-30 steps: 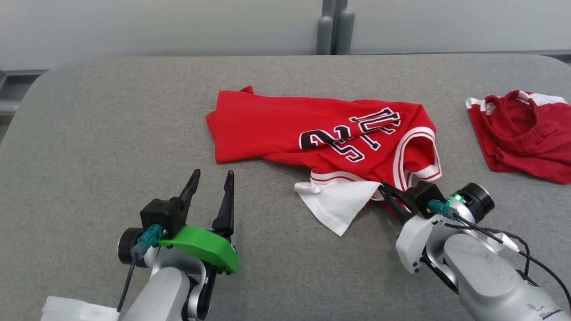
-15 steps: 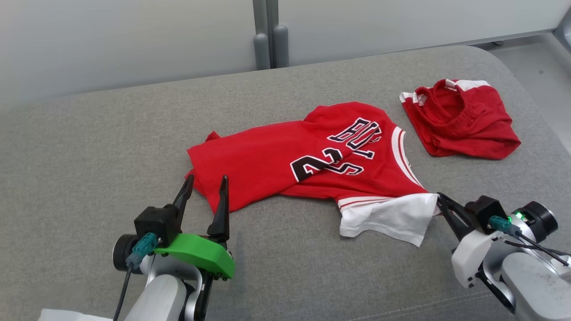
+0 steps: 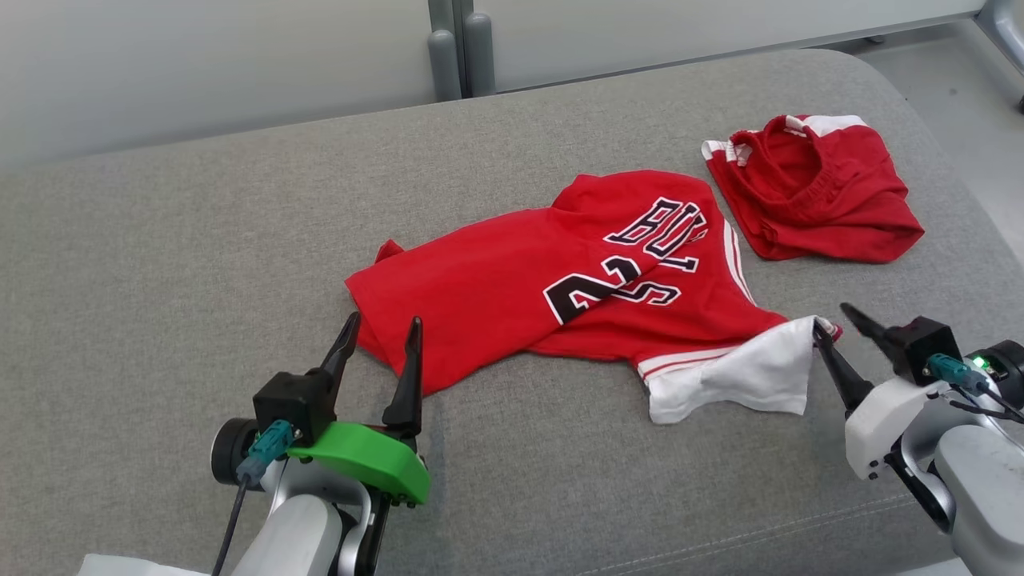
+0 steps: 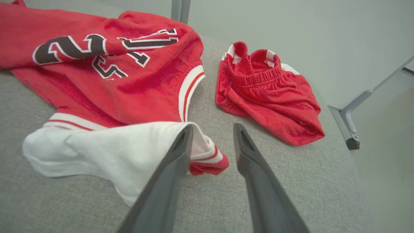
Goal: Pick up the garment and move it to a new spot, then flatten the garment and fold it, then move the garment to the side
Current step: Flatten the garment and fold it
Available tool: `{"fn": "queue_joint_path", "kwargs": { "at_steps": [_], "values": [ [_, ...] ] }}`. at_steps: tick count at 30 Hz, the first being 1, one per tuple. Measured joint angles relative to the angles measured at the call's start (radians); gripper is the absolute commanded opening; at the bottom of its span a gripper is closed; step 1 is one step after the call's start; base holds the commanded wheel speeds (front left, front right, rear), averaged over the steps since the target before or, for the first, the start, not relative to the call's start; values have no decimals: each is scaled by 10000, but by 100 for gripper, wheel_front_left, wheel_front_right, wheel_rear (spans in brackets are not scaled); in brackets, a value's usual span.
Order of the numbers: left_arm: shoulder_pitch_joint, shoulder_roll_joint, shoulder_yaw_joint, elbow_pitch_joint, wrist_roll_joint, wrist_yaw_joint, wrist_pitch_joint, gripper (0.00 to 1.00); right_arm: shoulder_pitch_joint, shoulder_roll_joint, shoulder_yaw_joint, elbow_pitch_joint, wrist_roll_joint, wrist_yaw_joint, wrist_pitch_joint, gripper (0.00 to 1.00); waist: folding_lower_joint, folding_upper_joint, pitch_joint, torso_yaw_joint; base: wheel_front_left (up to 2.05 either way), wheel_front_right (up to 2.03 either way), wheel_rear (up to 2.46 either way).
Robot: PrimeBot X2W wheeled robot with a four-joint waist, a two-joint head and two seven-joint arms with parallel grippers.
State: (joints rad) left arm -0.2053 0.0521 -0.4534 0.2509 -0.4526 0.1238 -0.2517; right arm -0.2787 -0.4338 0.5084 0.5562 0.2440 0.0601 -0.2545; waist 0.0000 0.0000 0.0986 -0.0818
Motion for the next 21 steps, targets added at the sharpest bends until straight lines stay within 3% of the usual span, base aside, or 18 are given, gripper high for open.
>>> {"fn": "queue_joint_path", "kwargs": {
  "at_steps": [7,21],
  "values": [
    [1,0,236,-29,0,2,0,100,-16,-90,-552,-756,46,-345,0,100,0,0,157,-177,0,0,0],
    [2,-4,339,-169,278,2,-2,100,1889,512,-571,-2002,748,-73,0,100,0,0,508,-730,0,0,0]
  ]
}}
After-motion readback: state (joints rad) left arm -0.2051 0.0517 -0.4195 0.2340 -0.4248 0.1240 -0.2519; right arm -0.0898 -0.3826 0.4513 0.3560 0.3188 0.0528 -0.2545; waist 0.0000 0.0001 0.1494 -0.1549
